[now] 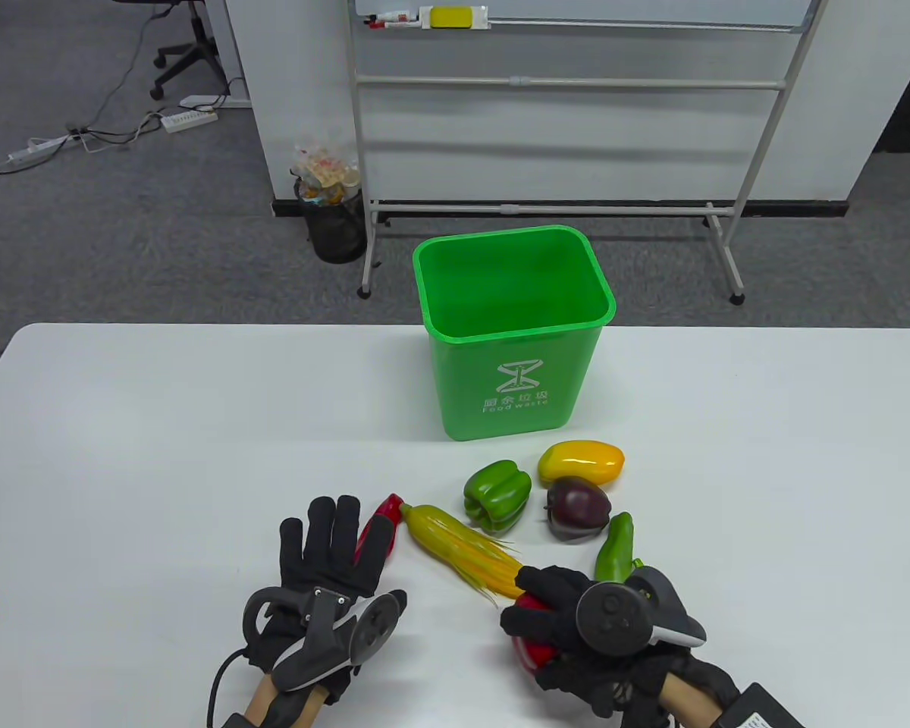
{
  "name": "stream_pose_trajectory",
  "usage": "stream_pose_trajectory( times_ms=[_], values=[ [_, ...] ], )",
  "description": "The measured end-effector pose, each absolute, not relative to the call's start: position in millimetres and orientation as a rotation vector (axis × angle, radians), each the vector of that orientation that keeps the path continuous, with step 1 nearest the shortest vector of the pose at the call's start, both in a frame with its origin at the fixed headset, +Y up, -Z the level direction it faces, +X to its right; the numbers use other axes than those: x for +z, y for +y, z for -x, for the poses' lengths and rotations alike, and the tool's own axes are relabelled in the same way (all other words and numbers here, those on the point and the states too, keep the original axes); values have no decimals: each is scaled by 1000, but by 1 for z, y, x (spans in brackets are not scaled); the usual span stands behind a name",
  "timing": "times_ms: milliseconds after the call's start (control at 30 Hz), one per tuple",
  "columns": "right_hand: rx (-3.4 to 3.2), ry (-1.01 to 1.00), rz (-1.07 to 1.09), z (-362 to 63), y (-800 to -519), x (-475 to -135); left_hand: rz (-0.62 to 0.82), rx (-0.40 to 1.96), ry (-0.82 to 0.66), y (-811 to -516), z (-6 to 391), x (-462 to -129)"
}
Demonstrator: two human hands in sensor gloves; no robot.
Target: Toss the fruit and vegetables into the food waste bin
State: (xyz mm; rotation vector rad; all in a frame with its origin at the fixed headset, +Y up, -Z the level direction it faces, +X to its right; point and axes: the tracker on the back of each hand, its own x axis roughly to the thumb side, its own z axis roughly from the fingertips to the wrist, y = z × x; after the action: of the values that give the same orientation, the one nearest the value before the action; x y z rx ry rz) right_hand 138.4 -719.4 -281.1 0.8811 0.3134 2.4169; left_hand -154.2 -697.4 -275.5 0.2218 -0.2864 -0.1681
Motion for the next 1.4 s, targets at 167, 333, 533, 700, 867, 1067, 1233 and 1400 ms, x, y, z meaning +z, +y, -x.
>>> stream_pose_trajectory(
  times_ms=[167, 333, 533, 700, 867, 1067, 1233, 1400],
  values=[
    [1999, 503, -590, -156, -731, -285, -219, -168, -288, -698, 154, -276],
    [1578, 658, -383, -158, -747, -284, -215, -158, -291, -697, 154, -276],
    [1061, 479, -380, -130, -648, -348, -217, -136, -287, -697, 156, -276],
    [1109, 203, -230, -126, -540, -442, -207, -133, -292, -699, 153, -275],
    [1179, 185, -176, -143, -576, -429, -234, -113, -302, -693, 153, -273],
    [1334, 253, -354, -172, -598, -378, -215, -114, -294, -697, 157, -275],
    [1865, 12, -619, -189, -580, -321, -206, -134, -301, -699, 154, -275],
    [2363, -127, -926, -188, -605, -274, -197, -146, -302, -702, 153, -277]
  ],
)
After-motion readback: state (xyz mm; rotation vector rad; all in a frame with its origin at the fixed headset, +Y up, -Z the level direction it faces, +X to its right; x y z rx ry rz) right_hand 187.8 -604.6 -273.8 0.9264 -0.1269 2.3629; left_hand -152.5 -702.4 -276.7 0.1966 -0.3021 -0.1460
